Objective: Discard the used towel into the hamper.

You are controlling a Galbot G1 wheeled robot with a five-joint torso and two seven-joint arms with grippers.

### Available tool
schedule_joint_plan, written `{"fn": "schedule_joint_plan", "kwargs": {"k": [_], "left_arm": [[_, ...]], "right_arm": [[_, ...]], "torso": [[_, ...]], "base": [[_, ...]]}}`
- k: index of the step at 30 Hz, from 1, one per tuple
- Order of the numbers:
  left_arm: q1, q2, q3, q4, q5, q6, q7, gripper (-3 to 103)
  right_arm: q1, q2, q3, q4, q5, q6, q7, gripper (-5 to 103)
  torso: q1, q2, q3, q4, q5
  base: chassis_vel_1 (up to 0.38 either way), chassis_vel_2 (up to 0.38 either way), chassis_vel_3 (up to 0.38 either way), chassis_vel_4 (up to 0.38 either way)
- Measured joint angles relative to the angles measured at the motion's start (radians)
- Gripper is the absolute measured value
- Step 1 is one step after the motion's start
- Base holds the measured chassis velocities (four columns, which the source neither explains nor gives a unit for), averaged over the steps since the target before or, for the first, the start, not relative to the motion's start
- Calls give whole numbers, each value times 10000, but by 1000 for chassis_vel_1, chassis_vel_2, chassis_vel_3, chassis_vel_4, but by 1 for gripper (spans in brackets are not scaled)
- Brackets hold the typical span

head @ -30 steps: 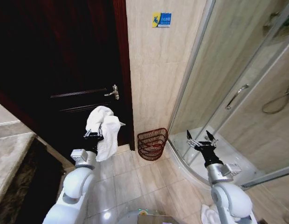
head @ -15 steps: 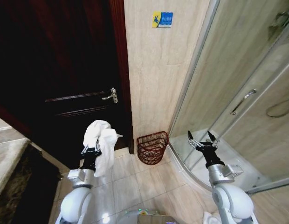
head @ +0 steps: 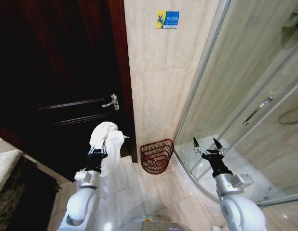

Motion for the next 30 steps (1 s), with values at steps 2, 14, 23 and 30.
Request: {"fn": "schedule_joint_plan", "kwargs": {"k": [2,14,23,30], "left_arm": [[13,-11,51,1,16,0,36,11],[-1157,589,494,934,-183,-232,1042,11],[-2474,1571,1109,2178,-535,-531,2516,11],[-4092,2157,2518,4080,-1141,-568,2963,11]], "right_arm": [[-101,18,13,15,-6,60,22,100],[123,-84,119,50,-50,71,77,100],[582,-122,-8,-239,-316,-218,74,100],[575,54,0,-153,-724,-462,223,100]], "torso": [[1,0,0,2,1],[-4,1,-1,0,0],[-2,0,0,2,0],[-2,0,1,2,-1]], "base": [[-7,26,19,-3],[-1,4,3,-1],[0,0,0,0],[0,0,0,0]]}}
